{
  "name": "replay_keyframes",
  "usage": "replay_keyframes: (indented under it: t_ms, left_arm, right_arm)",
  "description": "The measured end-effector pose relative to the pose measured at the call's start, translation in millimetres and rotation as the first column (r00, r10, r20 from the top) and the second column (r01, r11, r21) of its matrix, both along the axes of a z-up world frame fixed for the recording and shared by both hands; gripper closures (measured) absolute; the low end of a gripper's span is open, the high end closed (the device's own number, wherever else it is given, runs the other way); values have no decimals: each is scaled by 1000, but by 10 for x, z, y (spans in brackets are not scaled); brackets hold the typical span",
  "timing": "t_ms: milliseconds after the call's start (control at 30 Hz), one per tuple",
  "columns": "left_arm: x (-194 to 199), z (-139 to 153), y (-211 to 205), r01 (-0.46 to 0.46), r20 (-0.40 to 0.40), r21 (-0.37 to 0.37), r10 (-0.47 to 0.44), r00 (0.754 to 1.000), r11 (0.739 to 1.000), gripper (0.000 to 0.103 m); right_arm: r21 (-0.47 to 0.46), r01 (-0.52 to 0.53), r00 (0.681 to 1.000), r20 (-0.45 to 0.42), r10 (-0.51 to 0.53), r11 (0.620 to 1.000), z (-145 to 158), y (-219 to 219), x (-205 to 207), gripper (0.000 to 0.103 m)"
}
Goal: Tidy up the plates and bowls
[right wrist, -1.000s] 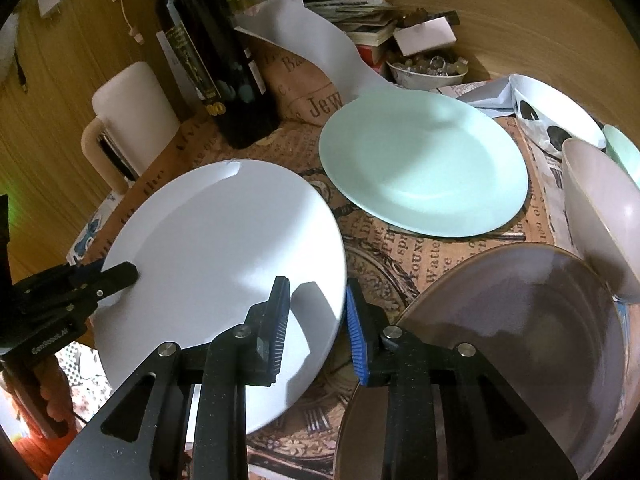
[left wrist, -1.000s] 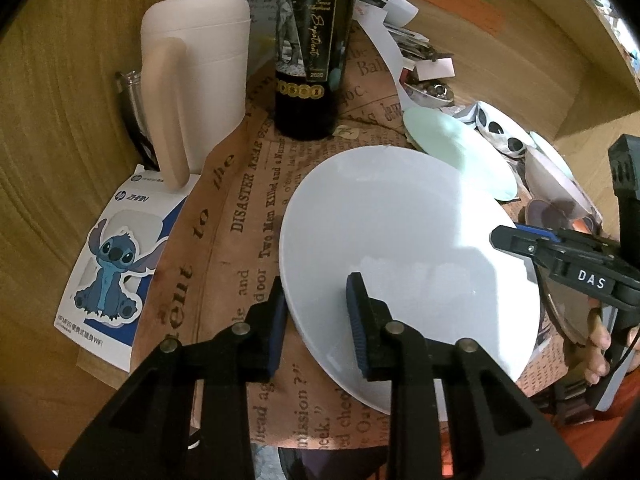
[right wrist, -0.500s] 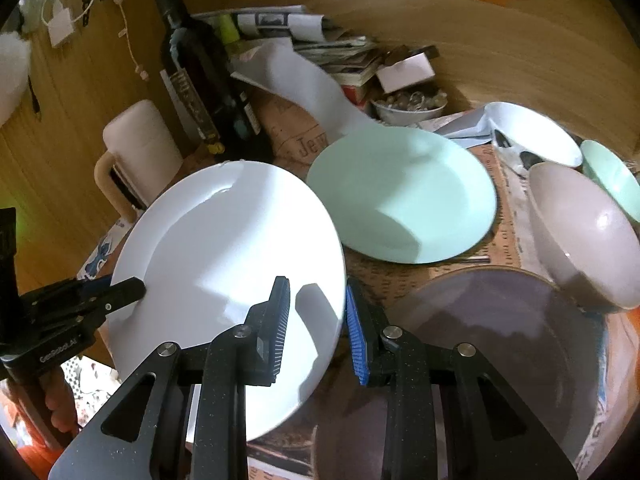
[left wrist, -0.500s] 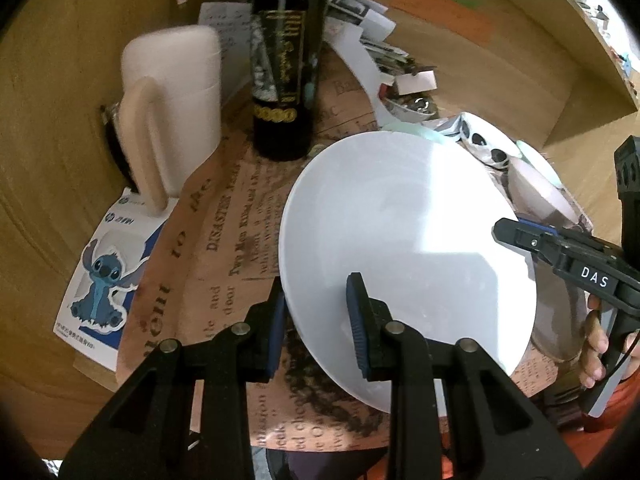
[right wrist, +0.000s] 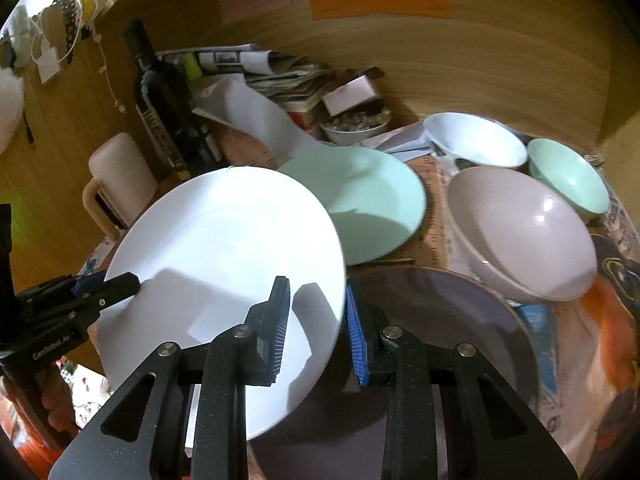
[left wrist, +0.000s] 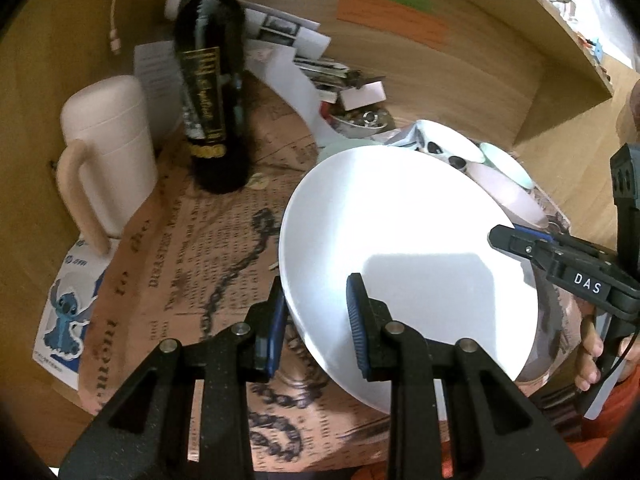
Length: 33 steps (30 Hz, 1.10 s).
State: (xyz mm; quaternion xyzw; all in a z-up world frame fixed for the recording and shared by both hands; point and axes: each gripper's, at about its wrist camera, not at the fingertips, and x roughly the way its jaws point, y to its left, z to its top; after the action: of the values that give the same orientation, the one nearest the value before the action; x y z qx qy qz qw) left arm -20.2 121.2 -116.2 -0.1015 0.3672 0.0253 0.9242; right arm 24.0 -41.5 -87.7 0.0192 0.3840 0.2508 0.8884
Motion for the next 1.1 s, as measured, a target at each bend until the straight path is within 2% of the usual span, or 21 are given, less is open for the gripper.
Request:
replay_keyframes:
  t_ms: [600, 1100]
  left_arm:
    - [124, 24, -575, 83, -8, 23, -83, 997, 996, 75]
    - [175, -197, -974, 136, -82, 12, -135, 987, 991, 75]
  right_arm:
    - [-20, 44, 999, -13, -45, 999, -37, -585, -79, 78]
    - [-36, 57, 996, -62, -59, 998, -173, -952, -132, 78]
